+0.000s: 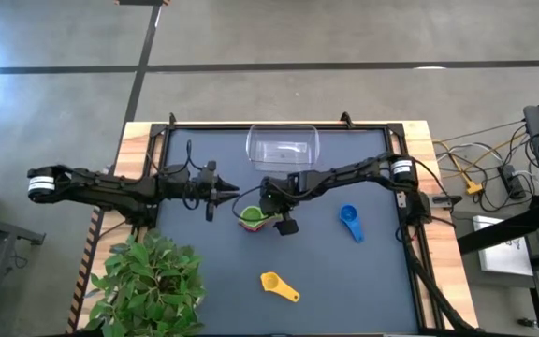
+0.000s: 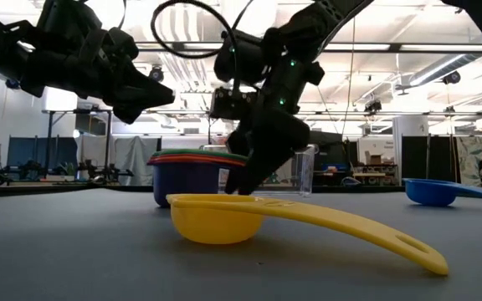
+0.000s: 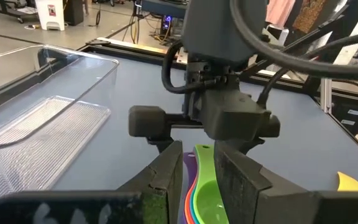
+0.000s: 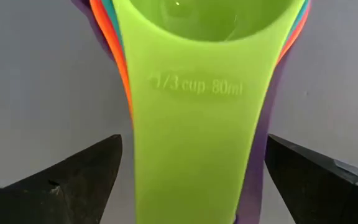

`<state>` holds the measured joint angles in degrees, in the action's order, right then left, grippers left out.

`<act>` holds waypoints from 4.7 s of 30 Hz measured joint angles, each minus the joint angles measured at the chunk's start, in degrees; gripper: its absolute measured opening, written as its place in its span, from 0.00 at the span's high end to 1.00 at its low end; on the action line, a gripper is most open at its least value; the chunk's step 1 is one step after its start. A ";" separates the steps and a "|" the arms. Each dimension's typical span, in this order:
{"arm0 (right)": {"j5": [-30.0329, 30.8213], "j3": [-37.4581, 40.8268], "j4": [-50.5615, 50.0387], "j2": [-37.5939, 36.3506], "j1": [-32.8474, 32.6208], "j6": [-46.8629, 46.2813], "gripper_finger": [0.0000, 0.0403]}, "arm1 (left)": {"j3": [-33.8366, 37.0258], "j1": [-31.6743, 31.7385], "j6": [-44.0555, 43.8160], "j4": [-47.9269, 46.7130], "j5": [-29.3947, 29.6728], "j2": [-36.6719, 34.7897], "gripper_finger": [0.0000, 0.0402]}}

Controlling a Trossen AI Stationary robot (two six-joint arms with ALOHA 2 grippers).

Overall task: Nest measuring cups in basket
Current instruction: Move the nested measuring cups to the center of the table, then stack the blue measuring cup on top of the green measuring cup

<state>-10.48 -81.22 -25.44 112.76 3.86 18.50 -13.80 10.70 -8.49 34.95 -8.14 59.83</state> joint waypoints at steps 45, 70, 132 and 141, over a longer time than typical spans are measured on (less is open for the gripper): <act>7.91 24.04 -3.25 -29.96 -5.00 -22.91 0.68 | 0.24 -0.26 4.50 -7.62 -1.73 -8.75 0.81; 16.70 36.73 3.92 -31.57 -11.49 -31.49 0.56 | 0.24 -0.08 11.67 -24.17 -0.05 -37.40 0.81; 25.81 57.05 -6.73 -54.34 -12.24 -71.99 0.96 | 13.27 -0.13 8.83 -24.46 -3.39 -59.79 0.81; 27.72 47.92 -6.44 -55.98 -12.24 -64.69 0.98 | 13.29 -0.15 5.91 -24.38 -3.43 -59.56 0.81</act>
<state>17.24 -33.30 -31.88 56.78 -8.38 -46.19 -0.51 10.55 -2.59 10.57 -11.57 0.28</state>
